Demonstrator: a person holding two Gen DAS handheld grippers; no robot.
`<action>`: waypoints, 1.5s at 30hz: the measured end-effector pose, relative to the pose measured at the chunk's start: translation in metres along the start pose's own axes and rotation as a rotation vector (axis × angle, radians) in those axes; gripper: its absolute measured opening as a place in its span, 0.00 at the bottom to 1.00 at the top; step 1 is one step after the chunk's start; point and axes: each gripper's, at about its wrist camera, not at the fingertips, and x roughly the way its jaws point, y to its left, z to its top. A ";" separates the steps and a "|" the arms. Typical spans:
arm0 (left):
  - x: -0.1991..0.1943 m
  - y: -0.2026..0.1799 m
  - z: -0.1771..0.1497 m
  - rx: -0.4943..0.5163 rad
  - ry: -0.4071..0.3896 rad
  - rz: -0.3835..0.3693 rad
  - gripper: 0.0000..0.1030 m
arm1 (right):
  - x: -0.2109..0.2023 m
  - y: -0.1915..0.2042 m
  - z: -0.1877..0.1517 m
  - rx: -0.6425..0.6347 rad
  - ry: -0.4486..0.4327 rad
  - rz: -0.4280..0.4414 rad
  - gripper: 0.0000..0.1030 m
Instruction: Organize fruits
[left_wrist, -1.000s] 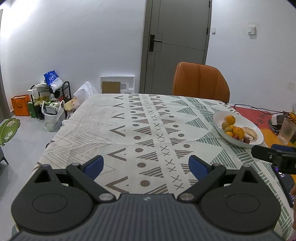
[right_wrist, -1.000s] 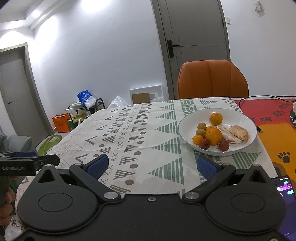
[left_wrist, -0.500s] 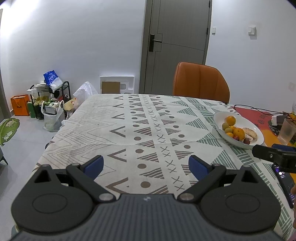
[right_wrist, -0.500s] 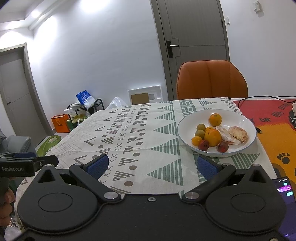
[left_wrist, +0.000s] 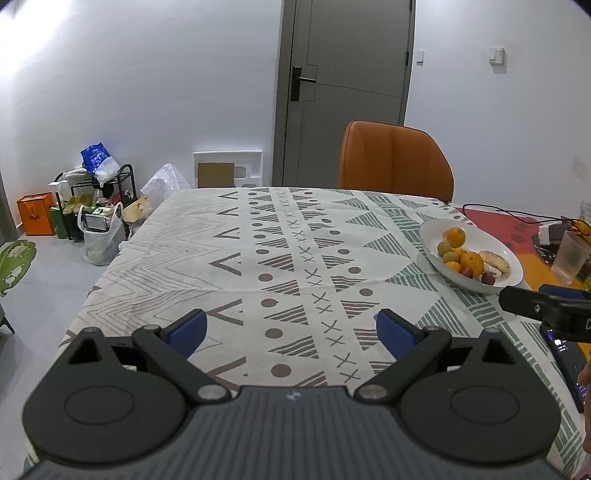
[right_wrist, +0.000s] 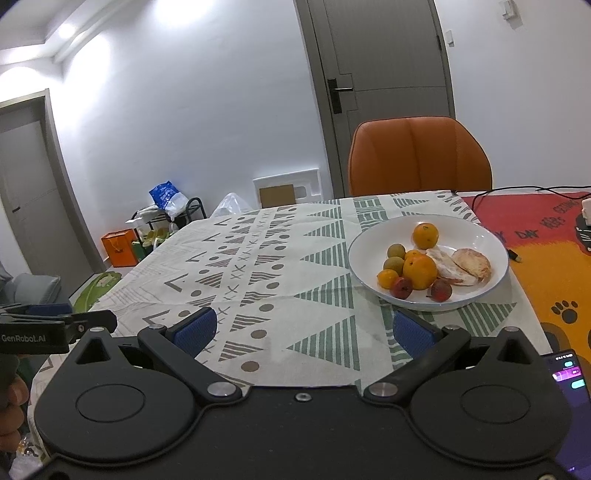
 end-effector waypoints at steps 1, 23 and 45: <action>0.000 0.000 0.000 -0.001 0.001 -0.001 0.95 | 0.000 0.000 0.000 0.001 -0.001 -0.001 1.00; -0.002 0.004 0.003 -0.015 0.002 0.003 0.95 | -0.002 0.005 0.003 -0.010 -0.001 0.004 1.00; 0.000 0.003 0.004 -0.014 0.004 0.009 0.95 | -0.001 0.004 0.002 -0.014 0.009 -0.005 1.00</action>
